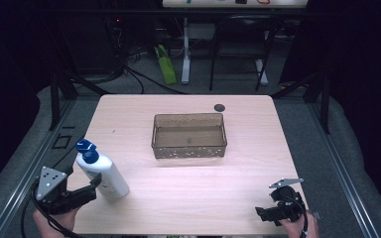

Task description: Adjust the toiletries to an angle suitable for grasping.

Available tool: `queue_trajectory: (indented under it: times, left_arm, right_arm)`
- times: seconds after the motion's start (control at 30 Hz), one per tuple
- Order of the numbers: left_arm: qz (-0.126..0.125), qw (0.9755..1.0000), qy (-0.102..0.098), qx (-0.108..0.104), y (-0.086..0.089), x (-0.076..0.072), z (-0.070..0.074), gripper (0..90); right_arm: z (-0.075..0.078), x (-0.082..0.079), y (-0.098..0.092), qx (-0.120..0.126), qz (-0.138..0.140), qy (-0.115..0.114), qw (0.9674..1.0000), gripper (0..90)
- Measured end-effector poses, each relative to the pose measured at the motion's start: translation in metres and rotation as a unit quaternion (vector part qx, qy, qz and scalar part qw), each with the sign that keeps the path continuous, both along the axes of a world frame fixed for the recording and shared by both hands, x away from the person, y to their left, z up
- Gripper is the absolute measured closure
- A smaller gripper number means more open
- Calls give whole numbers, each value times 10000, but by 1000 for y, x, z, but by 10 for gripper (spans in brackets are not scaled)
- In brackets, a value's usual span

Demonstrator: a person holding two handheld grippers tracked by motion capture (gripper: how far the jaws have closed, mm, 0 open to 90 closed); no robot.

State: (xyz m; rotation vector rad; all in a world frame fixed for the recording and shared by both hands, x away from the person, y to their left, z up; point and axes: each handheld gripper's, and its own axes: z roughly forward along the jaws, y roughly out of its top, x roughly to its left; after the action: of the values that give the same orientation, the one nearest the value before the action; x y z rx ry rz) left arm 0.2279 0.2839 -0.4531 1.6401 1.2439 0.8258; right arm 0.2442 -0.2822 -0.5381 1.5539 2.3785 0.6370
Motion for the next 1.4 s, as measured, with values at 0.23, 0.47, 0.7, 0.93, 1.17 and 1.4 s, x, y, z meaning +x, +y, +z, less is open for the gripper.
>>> queue_trajectory:
  times: [0.23,0.47,0.7,0.93,1.17,1.4]
  left_arm:
    - [-29,9993,-334,-143,-6,3,11,213]
    - [-24,9983,-522,-258,-5,9,17,351]
    - [-109,9983,-518,-257,-7,19,17,475]
    - [-235,9975,-613,-247,-7,24,16,540]
    - [-450,9961,-692,-298,-5,27,13,543]
    - [-687,9944,-736,-328,-9,33,12,543]
  right_arm:
    - [0,0,1,-15,-14,-3,10000,62]
    - [-1,0,0,-17,-7,5,10000,64]
    - [-1,0,0,-7,-15,6,10000,67]
    - [-1,0,1,-41,1,2,10000,69]
    - [0,0,1,-65,26,-9,10000,71]
    - [2,-1,0,-18,17,-74,10000,72]
